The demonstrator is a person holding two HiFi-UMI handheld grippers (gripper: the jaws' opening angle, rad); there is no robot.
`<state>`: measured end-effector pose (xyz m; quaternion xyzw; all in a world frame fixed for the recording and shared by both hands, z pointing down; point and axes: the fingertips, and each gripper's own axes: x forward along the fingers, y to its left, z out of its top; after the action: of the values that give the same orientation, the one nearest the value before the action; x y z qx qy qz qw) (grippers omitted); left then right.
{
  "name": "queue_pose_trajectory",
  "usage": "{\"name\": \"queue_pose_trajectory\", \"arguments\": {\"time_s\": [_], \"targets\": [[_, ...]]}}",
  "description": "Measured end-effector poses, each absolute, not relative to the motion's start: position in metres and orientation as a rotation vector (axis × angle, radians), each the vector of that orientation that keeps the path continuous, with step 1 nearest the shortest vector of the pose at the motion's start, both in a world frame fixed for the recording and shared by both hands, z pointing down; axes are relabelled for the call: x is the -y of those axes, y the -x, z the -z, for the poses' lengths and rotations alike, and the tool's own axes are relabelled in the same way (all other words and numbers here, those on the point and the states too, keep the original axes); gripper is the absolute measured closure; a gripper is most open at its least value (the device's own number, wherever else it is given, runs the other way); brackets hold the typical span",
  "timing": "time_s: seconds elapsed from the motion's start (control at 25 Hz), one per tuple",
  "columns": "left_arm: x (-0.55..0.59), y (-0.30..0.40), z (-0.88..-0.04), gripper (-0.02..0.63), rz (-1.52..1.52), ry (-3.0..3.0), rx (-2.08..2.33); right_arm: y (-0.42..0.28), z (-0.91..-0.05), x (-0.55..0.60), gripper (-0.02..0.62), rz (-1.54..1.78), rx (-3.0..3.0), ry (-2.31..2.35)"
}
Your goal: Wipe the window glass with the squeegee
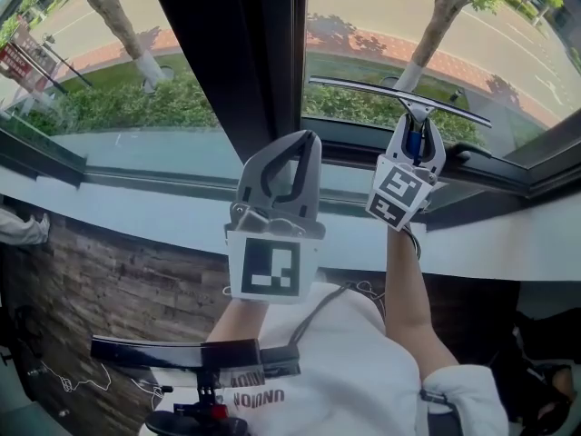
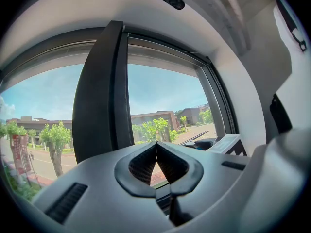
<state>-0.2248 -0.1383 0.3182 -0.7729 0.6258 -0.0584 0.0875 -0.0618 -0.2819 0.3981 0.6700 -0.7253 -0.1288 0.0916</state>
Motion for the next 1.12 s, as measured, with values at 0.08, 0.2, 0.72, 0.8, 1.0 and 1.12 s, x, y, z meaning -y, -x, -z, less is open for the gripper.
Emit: {"name": "queue_pose_trajectory", "arguments": {"time_s": [0.08,0.2,0.72,0.8,1.0,1.12], "targets": [[0.138,0.226,-0.319,0.603,0.174,2.301,-1.866,0.061,-0.404,0.282,0.445,0.365,2.153,-1.984],[0.139,0.226,-0.318,0.603,0.173,2.3,-1.868,0.06,-0.409,0.282,0.445,0.358,2.151,-1.975],[0.139,0.225,-0.319,0.603,0.178,2.302,-1.863,0.058,-0.432,0.284,0.445,0.245,2.153,-1.951],[0.138,0.226,-0.319,0.603,0.178,2.3,-1.864,0.058,-0.436,0.284,0.445,0.229,2.152,-1.946],[0.138,0.227,-0.319,0.603,0.178,2.296,-1.867,0.058,-0.439,0.286,0.445,0.201,2.151,-1.937],[0.137,0.226,-0.319,0.603,0.175,2.294,-1.866,0.056,-0.444,0.286,0.445,0.174,2.144,-1.924]]}}
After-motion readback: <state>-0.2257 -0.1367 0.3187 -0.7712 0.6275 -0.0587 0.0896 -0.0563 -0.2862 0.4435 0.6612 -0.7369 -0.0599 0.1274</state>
